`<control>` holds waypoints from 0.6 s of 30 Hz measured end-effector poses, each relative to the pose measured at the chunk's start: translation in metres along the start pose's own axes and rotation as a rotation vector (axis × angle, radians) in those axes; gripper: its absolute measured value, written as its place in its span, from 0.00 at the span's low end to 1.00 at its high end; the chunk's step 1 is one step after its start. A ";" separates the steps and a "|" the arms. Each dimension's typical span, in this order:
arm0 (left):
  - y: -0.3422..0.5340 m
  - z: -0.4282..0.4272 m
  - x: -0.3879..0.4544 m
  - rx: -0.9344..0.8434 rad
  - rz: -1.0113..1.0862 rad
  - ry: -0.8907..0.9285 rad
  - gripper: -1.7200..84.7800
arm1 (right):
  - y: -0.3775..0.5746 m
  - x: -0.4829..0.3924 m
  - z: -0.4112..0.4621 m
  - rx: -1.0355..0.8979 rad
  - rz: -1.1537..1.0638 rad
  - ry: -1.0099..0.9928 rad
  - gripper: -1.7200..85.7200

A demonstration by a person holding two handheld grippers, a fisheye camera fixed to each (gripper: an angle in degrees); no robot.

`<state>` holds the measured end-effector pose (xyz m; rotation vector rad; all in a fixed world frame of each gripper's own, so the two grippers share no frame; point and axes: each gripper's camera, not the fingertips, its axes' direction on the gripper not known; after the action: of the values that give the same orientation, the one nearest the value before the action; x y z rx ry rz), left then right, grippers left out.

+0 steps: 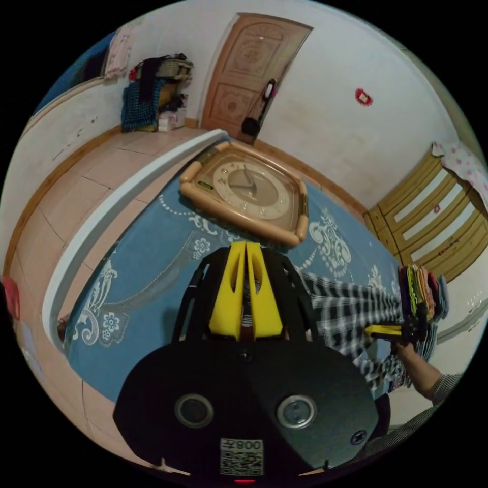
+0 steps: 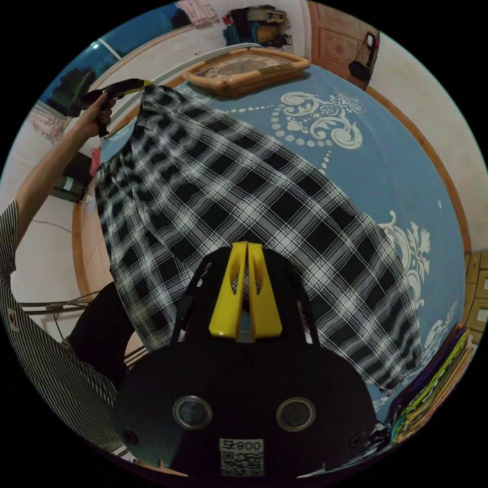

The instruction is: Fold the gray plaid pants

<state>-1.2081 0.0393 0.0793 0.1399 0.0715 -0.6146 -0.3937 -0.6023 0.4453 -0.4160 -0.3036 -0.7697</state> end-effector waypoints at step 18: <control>0.056 -0.004 -0.062 -0.264 0.180 -0.008 0.02 | -0.031 -0.137 0.044 -0.030 -0.012 -0.002 0.02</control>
<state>-1.2262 0.1202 0.0881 -0.1105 0.1302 -0.4209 -0.5140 -0.5187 0.4350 -0.4434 -0.2973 -0.7860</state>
